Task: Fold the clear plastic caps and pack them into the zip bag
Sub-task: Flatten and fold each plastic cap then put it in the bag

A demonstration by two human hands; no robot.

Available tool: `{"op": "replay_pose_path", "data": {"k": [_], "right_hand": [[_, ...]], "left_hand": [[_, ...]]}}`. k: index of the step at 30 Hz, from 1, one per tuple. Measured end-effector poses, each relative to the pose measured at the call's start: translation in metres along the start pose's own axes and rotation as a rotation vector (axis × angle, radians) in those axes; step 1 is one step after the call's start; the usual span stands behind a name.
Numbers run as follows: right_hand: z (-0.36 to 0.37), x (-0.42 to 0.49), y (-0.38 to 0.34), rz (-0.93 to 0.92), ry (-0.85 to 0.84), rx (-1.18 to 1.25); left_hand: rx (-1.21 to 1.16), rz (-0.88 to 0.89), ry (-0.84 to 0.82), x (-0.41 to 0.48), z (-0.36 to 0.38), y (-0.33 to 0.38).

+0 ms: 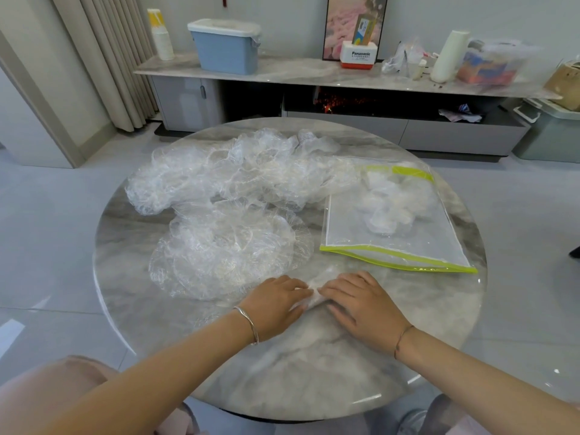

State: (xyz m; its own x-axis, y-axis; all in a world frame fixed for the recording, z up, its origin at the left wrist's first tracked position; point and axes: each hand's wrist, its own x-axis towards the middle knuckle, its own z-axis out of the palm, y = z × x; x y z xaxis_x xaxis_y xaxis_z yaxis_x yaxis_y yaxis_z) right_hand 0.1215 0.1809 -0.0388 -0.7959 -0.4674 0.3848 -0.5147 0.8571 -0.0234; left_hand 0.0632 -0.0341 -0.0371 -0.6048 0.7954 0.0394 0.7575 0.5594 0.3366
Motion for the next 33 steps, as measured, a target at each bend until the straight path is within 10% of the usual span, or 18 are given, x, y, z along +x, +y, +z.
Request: {"op": "replay_pose_path", "data": {"k": [5,17,27,33], "right_hand": [[0.007,-0.013,0.005,0.094,-0.252,-0.027],[0.016,0.006,-0.004,-0.03,-0.009,0.077],[-0.003,0.021,-0.014,0.667,-0.079,0.859],[0.003,0.028,-0.013,0.977,-0.171,0.686]], "left_hand": [[0.067,-0.043,-0.086,-0.001,-0.008,0.004],[-0.111,-0.13,-0.135,-0.001,-0.004,0.004],[-0.484,-0.407,0.15,0.004,-0.001,0.007],[-0.545,-0.516,0.127,0.007,0.003,0.005]]}}
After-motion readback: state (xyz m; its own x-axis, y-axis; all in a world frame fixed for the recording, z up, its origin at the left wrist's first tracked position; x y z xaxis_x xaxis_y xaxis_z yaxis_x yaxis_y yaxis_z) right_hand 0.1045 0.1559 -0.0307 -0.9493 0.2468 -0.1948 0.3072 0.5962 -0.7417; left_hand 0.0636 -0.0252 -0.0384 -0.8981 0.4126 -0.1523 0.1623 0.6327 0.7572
